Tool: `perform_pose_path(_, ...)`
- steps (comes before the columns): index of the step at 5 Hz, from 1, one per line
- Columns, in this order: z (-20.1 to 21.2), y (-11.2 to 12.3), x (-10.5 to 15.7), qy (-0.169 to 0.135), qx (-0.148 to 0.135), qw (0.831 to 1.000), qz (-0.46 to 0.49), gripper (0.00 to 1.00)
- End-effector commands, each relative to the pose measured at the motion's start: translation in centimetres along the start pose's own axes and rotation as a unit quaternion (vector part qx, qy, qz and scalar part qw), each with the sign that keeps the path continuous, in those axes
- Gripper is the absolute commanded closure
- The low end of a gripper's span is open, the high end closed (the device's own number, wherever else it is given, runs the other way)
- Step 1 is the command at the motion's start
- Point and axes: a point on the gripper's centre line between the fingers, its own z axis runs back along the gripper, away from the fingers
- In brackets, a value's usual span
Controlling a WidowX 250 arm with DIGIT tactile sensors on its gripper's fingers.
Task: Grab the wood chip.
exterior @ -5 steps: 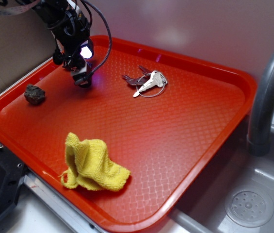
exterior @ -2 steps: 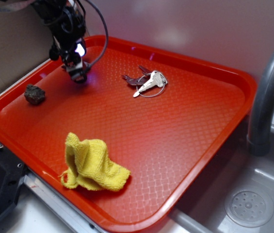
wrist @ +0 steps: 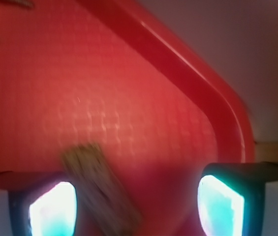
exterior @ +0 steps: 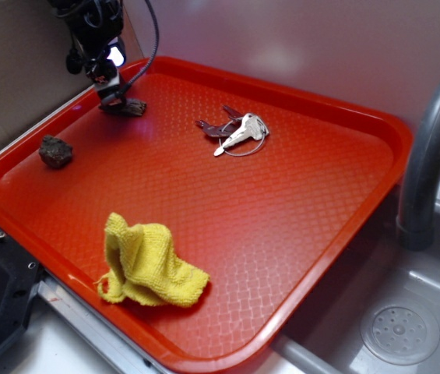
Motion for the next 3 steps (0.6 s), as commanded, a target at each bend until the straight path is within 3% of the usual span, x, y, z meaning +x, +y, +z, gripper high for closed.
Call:
perform_pose_path(1,0.4,0.7,-0.5,0.019,-0.026,0.999,-0.007,0.00)
perform_pose_path(2,-0.4,-0.1,-0.7,0.039,-0.039,0.998,-0.017,0.00)
perform_pose_path(3,-1.5,-2.7,-1.1,0.057,-0.041,0.996,-0.048,0.00)
